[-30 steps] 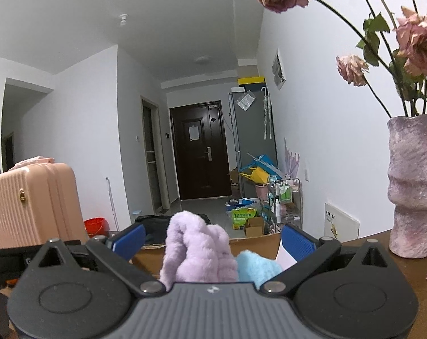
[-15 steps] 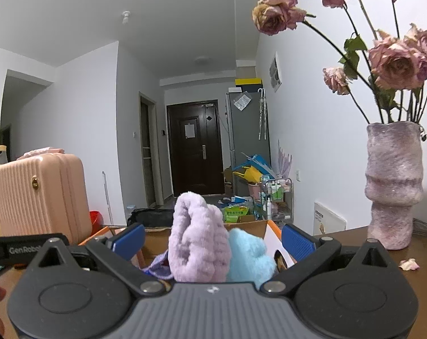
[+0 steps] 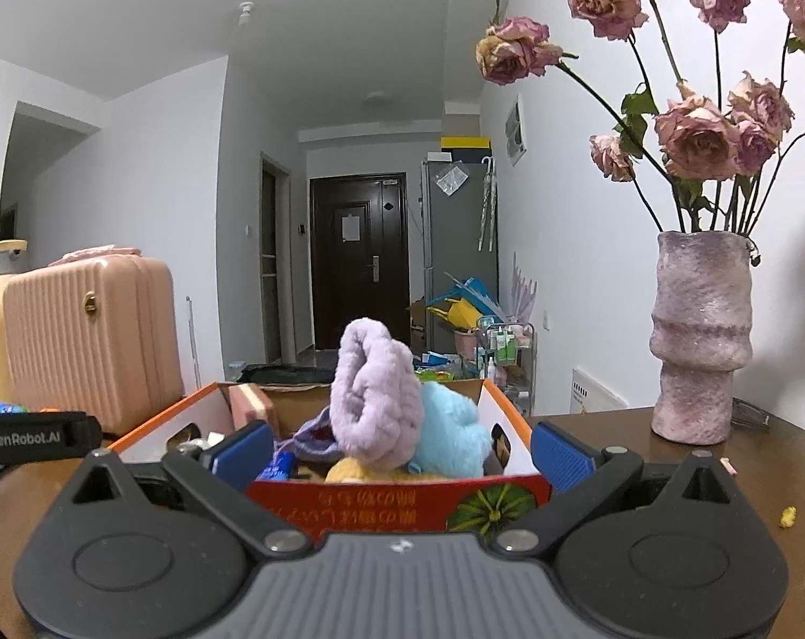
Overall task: Organize soft objects
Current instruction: 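Withdraw both open tools away from the box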
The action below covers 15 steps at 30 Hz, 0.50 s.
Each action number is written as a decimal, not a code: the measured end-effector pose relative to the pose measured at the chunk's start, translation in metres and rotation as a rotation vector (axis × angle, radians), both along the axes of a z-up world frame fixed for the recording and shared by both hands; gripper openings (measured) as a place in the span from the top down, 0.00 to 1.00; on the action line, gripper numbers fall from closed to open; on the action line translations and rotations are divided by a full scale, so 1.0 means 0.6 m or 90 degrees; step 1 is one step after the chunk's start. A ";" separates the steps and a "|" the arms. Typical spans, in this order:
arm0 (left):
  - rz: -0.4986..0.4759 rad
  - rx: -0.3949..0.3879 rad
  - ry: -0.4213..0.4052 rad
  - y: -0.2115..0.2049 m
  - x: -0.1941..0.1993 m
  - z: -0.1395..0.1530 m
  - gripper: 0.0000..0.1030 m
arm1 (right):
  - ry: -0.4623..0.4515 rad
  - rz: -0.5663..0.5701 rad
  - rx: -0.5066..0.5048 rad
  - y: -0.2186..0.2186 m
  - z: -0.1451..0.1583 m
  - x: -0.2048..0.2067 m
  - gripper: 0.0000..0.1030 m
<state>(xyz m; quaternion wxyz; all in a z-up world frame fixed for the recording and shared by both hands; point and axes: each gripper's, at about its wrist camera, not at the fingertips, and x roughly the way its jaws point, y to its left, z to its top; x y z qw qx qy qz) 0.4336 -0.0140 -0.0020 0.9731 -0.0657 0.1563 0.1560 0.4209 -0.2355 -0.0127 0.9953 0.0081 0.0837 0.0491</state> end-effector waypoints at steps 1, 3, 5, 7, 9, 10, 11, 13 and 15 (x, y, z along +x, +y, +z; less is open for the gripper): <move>-0.001 0.000 0.001 0.000 -0.008 0.000 0.00 | 0.001 0.000 -0.001 0.000 0.000 -0.009 0.00; -0.004 0.000 0.003 0.001 -0.025 -0.001 0.00 | 0.003 0.000 -0.003 0.001 -0.001 -0.024 0.00; -0.009 0.001 0.006 0.003 -0.044 -0.001 0.00 | 0.006 -0.002 -0.006 0.000 -0.002 -0.042 0.00; -0.012 0.000 0.007 0.004 -0.062 0.000 0.00 | 0.008 -0.006 -0.009 0.000 -0.002 -0.062 0.00; -0.016 0.001 0.008 0.005 -0.081 0.000 0.00 | 0.009 -0.009 -0.010 -0.001 -0.002 -0.084 0.00; -0.019 0.002 0.008 0.005 -0.093 0.000 0.00 | 0.010 -0.010 -0.011 -0.001 -0.002 -0.096 0.00; -0.021 0.003 0.008 0.005 -0.103 0.001 0.00 | 0.012 -0.012 -0.012 -0.001 -0.002 -0.109 0.00; -0.028 0.005 0.006 0.003 -0.127 0.002 0.00 | 0.016 -0.014 -0.015 -0.002 -0.002 -0.130 0.00; -0.040 0.008 0.003 0.002 -0.154 0.003 0.00 | 0.026 -0.017 -0.018 -0.002 -0.004 -0.153 0.00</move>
